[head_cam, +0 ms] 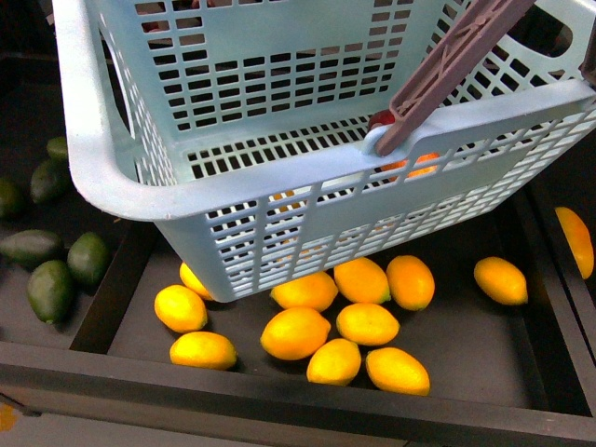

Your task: Pick mango and avocado into basket

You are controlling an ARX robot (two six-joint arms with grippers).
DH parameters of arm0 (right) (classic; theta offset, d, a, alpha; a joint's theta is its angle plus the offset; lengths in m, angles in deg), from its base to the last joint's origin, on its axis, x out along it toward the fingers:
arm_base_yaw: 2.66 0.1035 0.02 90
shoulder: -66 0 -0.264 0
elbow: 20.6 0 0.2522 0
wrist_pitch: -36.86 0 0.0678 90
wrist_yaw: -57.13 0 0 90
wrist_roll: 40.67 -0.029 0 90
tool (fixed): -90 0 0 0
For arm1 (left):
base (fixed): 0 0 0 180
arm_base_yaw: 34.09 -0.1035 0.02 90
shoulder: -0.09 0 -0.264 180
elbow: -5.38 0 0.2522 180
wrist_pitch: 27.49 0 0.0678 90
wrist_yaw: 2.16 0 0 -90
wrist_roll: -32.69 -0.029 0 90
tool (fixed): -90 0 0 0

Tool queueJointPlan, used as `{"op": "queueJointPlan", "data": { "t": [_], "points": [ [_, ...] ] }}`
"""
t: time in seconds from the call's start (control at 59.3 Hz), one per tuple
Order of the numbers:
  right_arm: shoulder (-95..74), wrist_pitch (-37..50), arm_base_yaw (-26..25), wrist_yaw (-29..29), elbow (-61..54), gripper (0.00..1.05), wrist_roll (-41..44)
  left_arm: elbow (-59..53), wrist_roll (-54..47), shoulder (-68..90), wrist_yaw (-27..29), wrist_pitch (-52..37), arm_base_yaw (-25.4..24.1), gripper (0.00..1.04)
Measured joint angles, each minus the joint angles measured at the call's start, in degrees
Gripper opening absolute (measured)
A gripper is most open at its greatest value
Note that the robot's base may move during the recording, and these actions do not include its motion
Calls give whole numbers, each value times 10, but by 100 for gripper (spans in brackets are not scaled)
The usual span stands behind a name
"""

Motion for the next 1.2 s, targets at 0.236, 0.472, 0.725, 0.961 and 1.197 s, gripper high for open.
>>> {"op": "queueJointPlan", "data": {
  "t": [0.236,0.472,0.725,0.961,1.197],
  "points": [
    [74,20,0,0,-98,2,17,0,-2,0,5,0,-2,6],
    [148,16,0,0,-165,2,19,0,-1,0,5,0,-2,6],
    [231,-21,0,0,-214,2,20,0,-1,0,3,0,-2,6],
    [314,-75,0,0,-243,2,20,0,-2,0,3,0,-2,6],
    [365,-96,0,0,-273,2,20,0,-2,0,3,0,-2,6]
  ]
}}
